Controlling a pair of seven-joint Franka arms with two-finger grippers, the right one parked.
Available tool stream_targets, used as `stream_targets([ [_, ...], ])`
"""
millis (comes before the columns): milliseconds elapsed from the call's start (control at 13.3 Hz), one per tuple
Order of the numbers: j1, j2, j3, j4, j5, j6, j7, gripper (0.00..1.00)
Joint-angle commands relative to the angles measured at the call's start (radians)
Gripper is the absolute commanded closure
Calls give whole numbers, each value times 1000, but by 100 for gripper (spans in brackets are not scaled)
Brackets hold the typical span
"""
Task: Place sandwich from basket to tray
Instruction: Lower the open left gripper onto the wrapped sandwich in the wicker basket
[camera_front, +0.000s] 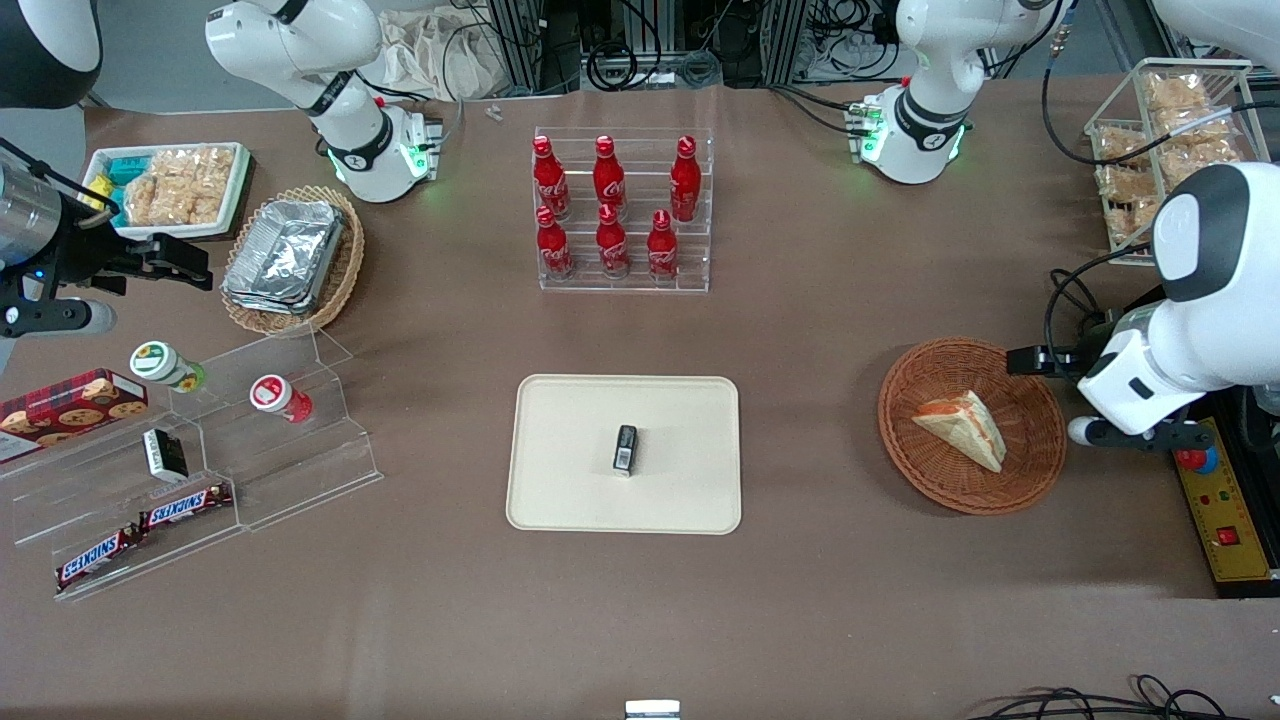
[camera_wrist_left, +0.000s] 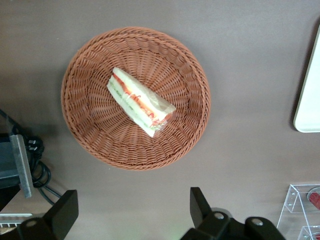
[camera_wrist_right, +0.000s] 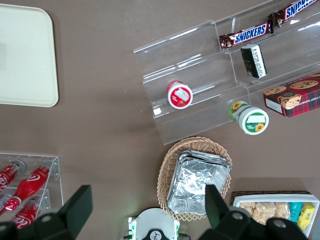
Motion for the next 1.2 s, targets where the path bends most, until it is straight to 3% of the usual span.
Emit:
stream_targets([
  [0, -8, 39, 1, 48, -10, -26, -16, 1],
  [525, -8, 57, 3, 7, -8, 7, -83, 1],
  [975, -5, 73, 3, -197, -4, 427, -503, 1],
  [1125, 4, 68, 4, -255, -7, 495, -587, 1],
])
